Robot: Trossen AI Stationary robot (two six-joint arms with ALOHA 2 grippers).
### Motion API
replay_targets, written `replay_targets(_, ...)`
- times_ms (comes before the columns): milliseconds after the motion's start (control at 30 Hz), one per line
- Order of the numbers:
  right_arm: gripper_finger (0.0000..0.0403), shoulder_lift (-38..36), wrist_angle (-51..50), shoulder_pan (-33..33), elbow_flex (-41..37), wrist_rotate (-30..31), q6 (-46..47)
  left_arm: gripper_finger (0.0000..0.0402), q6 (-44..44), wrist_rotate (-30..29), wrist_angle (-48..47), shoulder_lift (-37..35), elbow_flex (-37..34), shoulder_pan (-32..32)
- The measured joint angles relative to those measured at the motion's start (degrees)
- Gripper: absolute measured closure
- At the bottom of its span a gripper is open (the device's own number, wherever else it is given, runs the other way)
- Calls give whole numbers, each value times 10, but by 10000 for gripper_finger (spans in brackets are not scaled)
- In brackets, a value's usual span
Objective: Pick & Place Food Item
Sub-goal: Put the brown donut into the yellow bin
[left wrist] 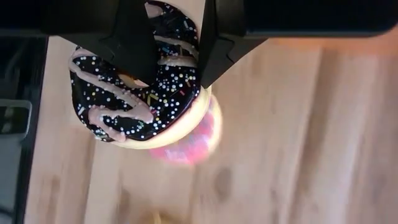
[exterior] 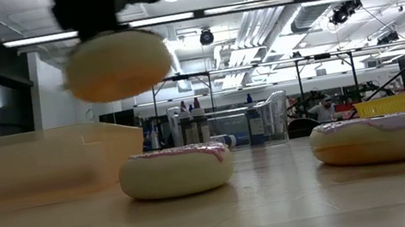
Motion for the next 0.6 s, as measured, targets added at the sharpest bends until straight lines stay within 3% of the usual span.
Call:
replay_targets(400, 199, 0, 0, 0, 0, 0, 0, 300, 164, 0, 148, 0, 0, 117)
replay_targets(600, 199, 0, 0, 0, 0, 0, 0, 300, 204, -82, 211, 0, 0, 139)
